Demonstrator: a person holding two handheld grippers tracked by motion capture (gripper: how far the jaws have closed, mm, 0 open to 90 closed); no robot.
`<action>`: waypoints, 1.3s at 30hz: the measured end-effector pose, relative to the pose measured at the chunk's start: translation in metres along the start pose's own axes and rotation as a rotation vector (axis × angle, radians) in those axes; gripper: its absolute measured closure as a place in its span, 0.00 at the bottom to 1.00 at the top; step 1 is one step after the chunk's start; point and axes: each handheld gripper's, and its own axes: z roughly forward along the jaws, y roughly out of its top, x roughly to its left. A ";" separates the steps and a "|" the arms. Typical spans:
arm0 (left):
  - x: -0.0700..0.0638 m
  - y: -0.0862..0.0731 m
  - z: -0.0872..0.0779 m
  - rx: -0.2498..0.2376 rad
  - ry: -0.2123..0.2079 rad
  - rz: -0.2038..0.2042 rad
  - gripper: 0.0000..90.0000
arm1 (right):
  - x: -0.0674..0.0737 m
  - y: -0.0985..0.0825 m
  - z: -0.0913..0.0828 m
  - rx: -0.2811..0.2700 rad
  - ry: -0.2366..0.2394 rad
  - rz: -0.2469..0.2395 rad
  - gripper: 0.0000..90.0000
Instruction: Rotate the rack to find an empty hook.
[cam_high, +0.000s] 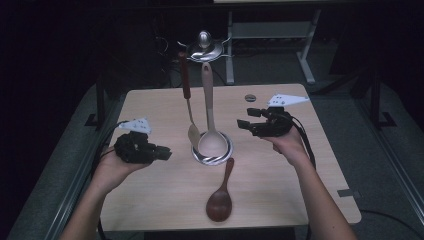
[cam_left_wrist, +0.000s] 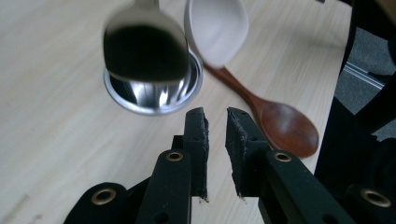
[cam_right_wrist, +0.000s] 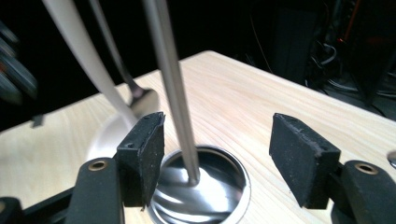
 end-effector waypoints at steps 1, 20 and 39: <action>0.000 0.006 -0.003 -0.003 0.001 0.004 0.89 | -0.002 -0.003 0.002 0.011 -0.008 0.001 0.40; -0.002 0.115 -0.070 -0.096 -0.014 0.089 1.00 | -0.025 -0.052 0.076 0.179 0.039 -0.054 0.43; -0.002 0.170 -0.091 -0.101 -0.021 0.128 1.00 | -0.005 -0.084 0.142 0.215 0.124 -0.097 0.58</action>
